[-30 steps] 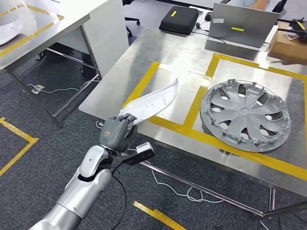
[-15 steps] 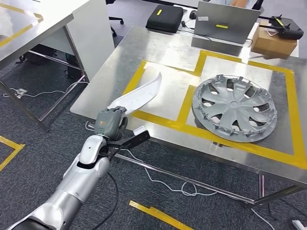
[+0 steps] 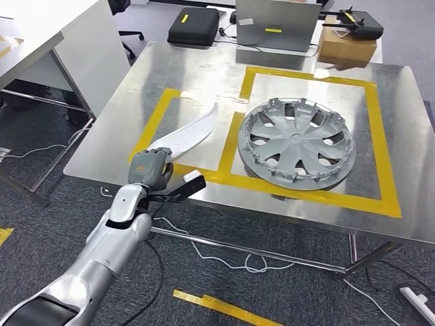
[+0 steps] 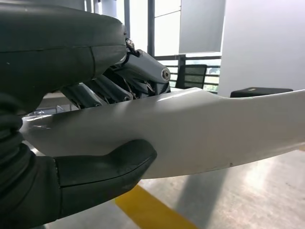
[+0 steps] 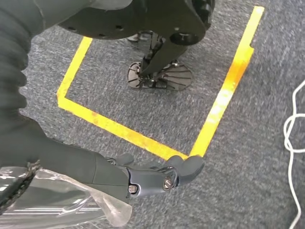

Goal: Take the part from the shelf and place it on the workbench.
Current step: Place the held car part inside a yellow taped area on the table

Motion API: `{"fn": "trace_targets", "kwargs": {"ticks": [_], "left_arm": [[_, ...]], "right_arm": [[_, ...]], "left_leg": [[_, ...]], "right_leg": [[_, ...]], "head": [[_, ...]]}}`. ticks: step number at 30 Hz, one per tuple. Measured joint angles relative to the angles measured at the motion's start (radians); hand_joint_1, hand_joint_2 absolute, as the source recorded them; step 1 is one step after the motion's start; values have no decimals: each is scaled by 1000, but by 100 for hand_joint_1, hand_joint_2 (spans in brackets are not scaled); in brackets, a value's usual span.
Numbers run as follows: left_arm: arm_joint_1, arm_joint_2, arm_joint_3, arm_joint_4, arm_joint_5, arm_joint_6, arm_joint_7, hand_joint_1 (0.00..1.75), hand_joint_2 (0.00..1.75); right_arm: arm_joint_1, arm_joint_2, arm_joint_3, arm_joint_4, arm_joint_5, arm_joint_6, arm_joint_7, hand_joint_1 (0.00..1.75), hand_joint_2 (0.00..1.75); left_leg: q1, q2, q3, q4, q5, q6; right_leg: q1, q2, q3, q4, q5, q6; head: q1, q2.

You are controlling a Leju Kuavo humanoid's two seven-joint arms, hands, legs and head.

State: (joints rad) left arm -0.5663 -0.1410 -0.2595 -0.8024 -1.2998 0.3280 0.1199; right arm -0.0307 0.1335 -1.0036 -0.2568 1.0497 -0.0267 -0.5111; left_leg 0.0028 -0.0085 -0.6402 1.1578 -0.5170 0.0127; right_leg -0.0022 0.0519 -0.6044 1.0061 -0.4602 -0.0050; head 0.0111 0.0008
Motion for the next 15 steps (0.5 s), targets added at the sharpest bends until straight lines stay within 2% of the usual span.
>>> {"fn": "trace_targets", "kwargs": {"ticks": [1, 3, 5, 7, 8, 10, 11, 12, 13, 14, 15], "left_arm": [[-9, 2, 4, 6, -5, -1, 6, 175, 175], [-26, 4, 12, 20, -18, -3, 21, 175, 175], [-40, 5, 18, 33, -35, -8, 41, 175, 175], [-55, 5, 24, 45, -53, -15, 59, 175, 175], [-62, 6, 26, 51, -61, -18, 65, 175, 175], [-70, 8, 29, 62, -70, -24, 72, 175, 175], [-71, 9, 30, 68, -75, -28, 76, 175, 175], [-71, 10, 31, 75, -80, -32, 81, 175, 175], [-72, 11, 32, 80, -84, -37, 85, 175, 175], [-72, 12, 35, 86, -89, -41, 88, 175, 175], [-74, 12, 38, 91, -93, -44, 90, 175, 175]], "right_arm": [[-1, 0, -2, 0, 1, 2, -2, 0, 175], [-2, 1, -5, -1, 4, 6, -5, 0, 175], [-1, 1, -8, -2, 8, 10, -7, 0, 175], [1, -2, -11, -2, 13, 14, -10, 0, 175], [1, -3, -13, -2, 15, 16, -11, 0, 175], [-3, -3, -13, -3, 17, 19, -12, 0, 175], [-4, -3, -14, -3, 17, 21, -13, 0, 175], [-4, -3, -14, -3, 18, 24, -15, 0, 175], [-4, -4, -14, -3, 18, 28, -18, 0, 175], [-3, -4, -14, -3, 18, 33, -22, 0, 175], [-4, -5, -15, -3, 18, 39, -27, 0, 175]], "left_leg": [[-1, -12, 25, -61, 29, 7], [-4, -30, 53, -129, 44, 15], [-3, -24, 59, -145, 42, 17], [2, -12, 65, -159, 50, 22], [6, -6, 69, -166, 54, 25], [4, 4, 70, -168, 55, 28], [4, 10, 70, -168, 54, 28], [3, 14, 70, -168, 54, 28], [4, 18, 70, -167, 53, 26], [4, 20, 71, -166, 51, 24], [4, 22, 72, -165, 49, 20]], "right_leg": [[1, 8, -1, 1, 0, 1], [-1, 19, -7, 1, 3, 9], [-2, 28, -12, -2, 7, 21], [-1, 12, -27, 18, -9, 31], [0, -3, -46, 55, -31, 36], [-4, -34, -108, 183, -92, 45], [-7, -40, -137, 243, -112, 49], [-10, -43, -153, 274, -115, 53], [-13, -45, -149, 265, -100, 56], [-15, -47, -123, 215, -68, 58], [-18, -52, -85, 141, -35, 59]], "head": [[0, 0], [0, 0], [-3, 0], [0, 0], [2, 0], [5, 0], [5, 0], [5, 0], [5, 0], [5, 0], [5, 0]]}}
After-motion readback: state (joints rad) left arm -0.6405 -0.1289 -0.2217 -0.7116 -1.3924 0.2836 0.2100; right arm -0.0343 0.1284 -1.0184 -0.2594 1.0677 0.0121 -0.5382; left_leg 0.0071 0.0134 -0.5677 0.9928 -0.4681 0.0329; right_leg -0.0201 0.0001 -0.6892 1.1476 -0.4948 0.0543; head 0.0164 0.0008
